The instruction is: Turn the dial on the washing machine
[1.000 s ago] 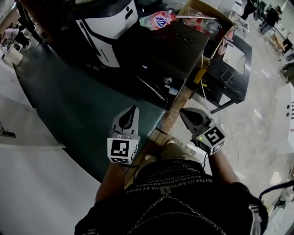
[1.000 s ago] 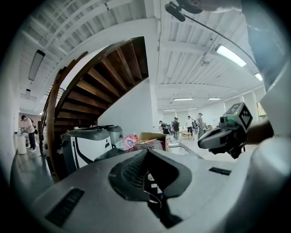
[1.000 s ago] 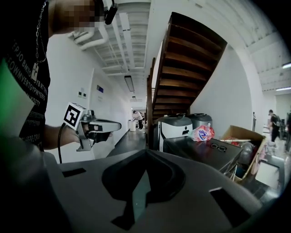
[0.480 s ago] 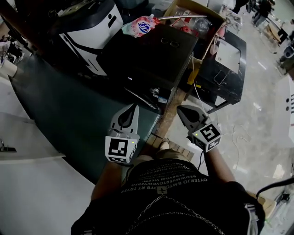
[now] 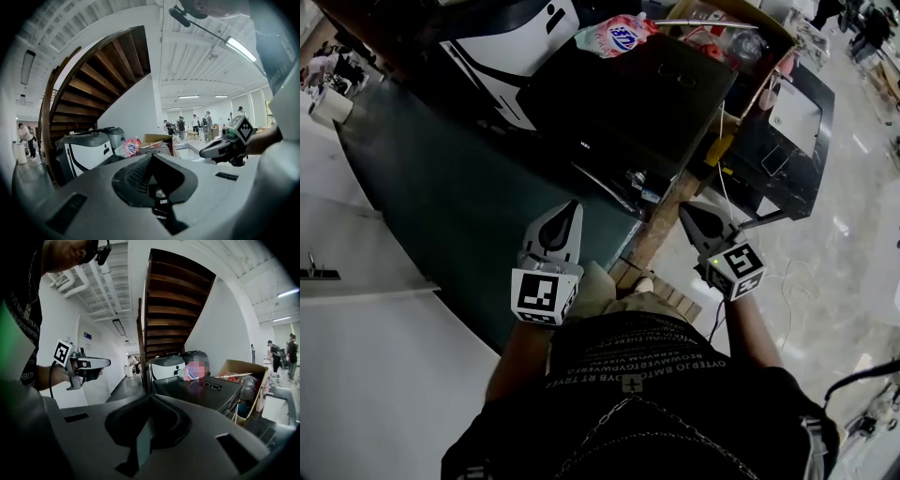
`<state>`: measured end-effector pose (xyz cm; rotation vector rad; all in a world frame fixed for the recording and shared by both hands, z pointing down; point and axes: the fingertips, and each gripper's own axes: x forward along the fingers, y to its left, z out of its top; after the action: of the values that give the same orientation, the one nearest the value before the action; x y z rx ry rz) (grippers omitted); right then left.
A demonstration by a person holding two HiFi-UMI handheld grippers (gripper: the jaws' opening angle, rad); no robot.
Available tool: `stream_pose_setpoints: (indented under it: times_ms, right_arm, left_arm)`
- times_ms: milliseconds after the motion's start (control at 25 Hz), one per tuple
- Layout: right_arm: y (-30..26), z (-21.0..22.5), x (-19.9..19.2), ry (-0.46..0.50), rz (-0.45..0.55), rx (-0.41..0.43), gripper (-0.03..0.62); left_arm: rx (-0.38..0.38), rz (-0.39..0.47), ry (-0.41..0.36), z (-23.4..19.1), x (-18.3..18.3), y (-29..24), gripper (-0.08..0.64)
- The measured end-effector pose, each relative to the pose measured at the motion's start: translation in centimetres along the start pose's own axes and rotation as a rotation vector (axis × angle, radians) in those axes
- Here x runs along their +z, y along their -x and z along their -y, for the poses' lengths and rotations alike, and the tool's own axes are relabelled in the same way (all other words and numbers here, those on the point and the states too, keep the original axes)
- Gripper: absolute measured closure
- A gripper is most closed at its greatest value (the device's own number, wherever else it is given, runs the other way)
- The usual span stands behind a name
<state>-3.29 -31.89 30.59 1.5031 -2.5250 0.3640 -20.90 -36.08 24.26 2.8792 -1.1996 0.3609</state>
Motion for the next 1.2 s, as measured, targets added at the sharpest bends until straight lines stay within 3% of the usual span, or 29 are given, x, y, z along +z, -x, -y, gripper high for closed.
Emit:
stream_pose_setpoints:
  times_ms: [160,280,560,720,840,1040,1200]
  right_arm:
    - [-3.4,-0.1,-0.7,0.005,-0.034,0.01,0.595]
    - [-6.7,0.8,-1.5,0.034,-0.067,-0.029,0.595]
    - [-13.6,2.4,-4.8,0.105,-0.155,-0.12,0.595]
    - [-16.4,3.1,-8.9,0.156,-0.251,-0.136,0.595]
    - [-17.9,4.2,-11.3,0.173,-0.302,-0.125,0.523]
    - [-20.1,5.1,-14.1,0.194,-0.343,-0.118,0.517]
    - [-21.6,5.2,-15.6,0.289,-0.367,-0.131,0.5]
  left_arm:
    - [0.018,-0.027,0.033,-3.2,-1.3,-0.5,0.554]
    - [0.001,-0.04,0.043,-5.3,-2.4,-1.7,0.554]
    - [-0.08,-0.035,-0.015,-8.7,-4.1,-5.4,0.554]
    - [-0.075,-0.036,0.059,-9.8,-5.8,-5.6,0.554]
    - [-0.074,-0.084,0.069,-9.8,-8.4,-5.8,0.554]
    - [-0.041,-0.096,0.093,-9.8,-11.5,-6.0,0.554]
    - [-0.02,-0.095,0.085,-9.2,-12.4,-5.7,0.554]
